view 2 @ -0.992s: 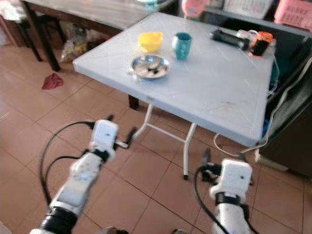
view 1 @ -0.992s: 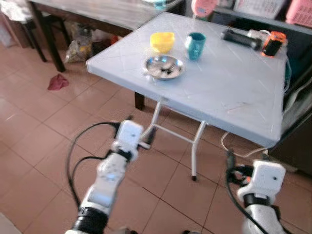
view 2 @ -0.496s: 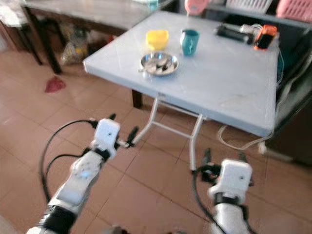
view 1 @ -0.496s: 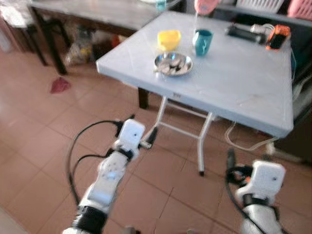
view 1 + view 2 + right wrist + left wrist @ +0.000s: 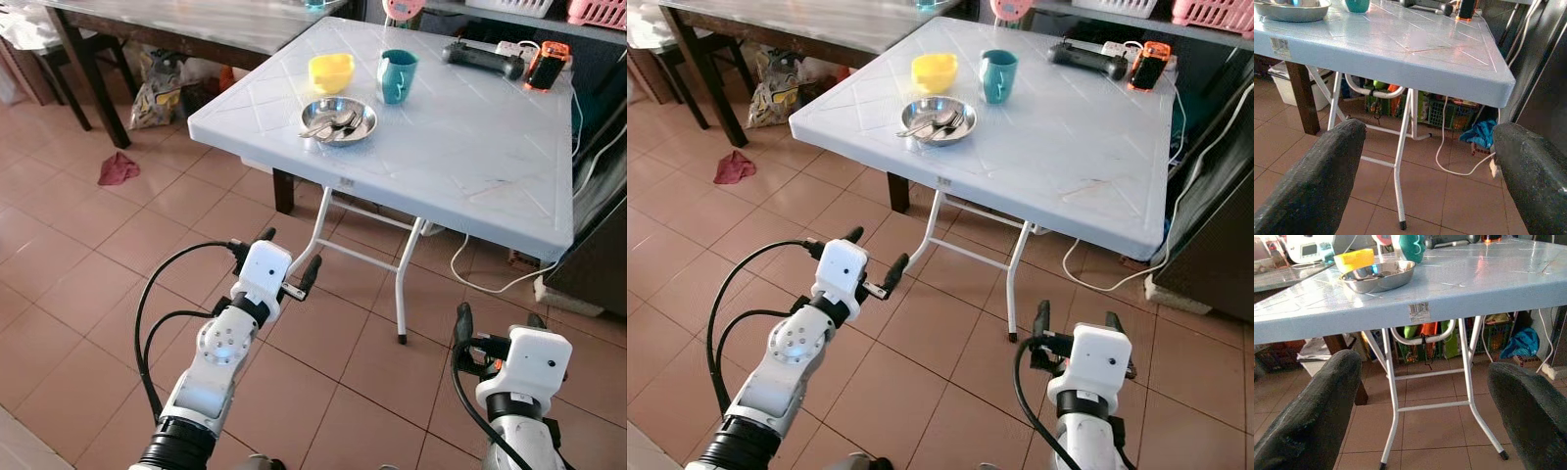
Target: Setting the table
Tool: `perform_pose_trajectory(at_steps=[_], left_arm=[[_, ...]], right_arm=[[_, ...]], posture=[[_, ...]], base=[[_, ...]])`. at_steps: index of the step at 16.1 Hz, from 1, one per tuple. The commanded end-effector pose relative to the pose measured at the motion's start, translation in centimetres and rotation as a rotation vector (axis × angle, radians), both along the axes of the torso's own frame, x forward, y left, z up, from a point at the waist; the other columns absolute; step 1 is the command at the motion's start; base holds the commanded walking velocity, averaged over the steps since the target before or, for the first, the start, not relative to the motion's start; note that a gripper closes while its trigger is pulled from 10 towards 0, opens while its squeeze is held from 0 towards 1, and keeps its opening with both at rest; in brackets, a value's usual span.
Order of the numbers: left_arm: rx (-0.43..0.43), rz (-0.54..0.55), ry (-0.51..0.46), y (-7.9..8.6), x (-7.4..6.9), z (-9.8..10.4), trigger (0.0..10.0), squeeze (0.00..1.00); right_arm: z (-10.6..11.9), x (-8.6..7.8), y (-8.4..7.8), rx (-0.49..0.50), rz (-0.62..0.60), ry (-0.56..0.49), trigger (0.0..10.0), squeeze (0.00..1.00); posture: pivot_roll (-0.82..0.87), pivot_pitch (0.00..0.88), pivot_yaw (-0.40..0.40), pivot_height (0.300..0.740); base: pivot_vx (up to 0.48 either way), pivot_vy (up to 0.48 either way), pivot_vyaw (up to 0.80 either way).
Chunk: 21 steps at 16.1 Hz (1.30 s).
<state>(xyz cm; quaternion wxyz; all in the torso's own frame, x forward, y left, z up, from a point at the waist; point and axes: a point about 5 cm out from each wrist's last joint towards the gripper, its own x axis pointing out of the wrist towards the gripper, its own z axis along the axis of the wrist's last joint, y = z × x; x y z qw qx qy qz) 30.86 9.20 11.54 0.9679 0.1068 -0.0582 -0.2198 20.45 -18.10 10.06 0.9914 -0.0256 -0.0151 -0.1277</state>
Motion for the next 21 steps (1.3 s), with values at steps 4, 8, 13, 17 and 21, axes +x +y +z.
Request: perform_pose_trajectory(at_steps=[4,8,13,17,21], left_arm=[[-0.008,-0.02,0.0,-0.3,-0.1,0.1,10.0,0.0],[-0.015,-0.027,0.003,-0.6,-0.2,0.0,10.0,0.0],[-0.038,-0.008,-0.036,-0.2,0.0,1.2,10.0,0.0],[-0.052,0.029,-0.06,1.5,-0.4,2.4,10.0,0.0],[-0.031,0.076,-0.051,3.3,-1.3,2.0,10.0,0.0]], right_arm=[[0.4,0.1,-0.2,-0.016,0.001,-0.007,10.0,0.0],[0.4,0.0,-0.2,-0.017,0.004,-0.008,10.0,0.0],[2.3,-0.5,-0.1,-0.09,0.017,-0.068,10.0,0.0],[4.3,-1.7,-0.5,-0.127,-0.003,-0.117,10.0,0.0],[5.4,-2.6,-0.2,-0.136,0.014,-0.131,10.0,0.0]], posture=[[0.02,0.144,-0.022,0.714],[0.02,0.143,-0.023,0.714],[0.01,0.142,-0.022,0.714],[0.01,0.142,-0.018,0.714],[0.02,0.14,-0.029,0.714]], base=[[0.311,0.0,-0.12],[0.316,0.0,-0.75],[0.312,0.0,-0.14],[0.296,0.0,0.0],[0.259,0.0,0.0]])
